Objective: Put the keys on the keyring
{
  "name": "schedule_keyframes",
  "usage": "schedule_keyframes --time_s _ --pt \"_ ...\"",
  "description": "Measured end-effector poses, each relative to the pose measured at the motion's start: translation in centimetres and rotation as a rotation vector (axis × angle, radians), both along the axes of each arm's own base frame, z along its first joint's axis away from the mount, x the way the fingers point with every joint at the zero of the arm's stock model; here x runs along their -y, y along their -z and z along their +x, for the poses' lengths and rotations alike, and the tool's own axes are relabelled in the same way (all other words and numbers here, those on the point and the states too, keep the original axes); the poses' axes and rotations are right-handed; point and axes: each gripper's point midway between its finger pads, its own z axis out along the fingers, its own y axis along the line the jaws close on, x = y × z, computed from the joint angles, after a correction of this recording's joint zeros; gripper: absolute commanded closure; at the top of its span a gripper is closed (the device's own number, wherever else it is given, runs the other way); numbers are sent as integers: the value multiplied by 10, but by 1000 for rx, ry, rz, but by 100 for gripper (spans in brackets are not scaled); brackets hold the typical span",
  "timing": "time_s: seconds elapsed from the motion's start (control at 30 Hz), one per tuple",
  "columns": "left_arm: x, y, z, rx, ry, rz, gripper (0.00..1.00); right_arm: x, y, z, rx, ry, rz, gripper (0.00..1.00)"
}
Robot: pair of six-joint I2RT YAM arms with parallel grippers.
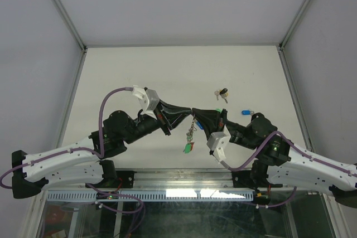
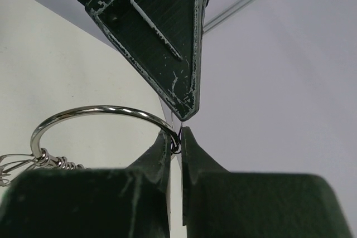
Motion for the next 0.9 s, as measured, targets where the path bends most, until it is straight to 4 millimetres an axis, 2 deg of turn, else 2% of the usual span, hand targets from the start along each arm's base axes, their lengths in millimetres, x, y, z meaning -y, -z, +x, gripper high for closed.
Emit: schedule_keyframes --time_s 0.03,0.13,0.2,0.37,0.53,0.73,0.9 --pt "0 0 0 0 -1 1 94 0 0 0 0 0 -2 100" --pt "0 2 1 -5 -7 2 68 0 2 1 0 7 -23 100" --pt "-2 2 2 -9 -14 0 60 0 1 3 8 19 -46 100" --pt "-16 -9 1 -7 -39 -28 59 4 4 10 56 60 -108 100" --pt "-37 -18 4 -11 -97 -55 63 7 14 15 94 87 -184 100" --pt "-45 -9 11 -35 -148 -26 66 10 20 17 124 100 -243 100" --pt "-37 8 14 -56 -152 34 65 13 18 19 147 110 -268 100"
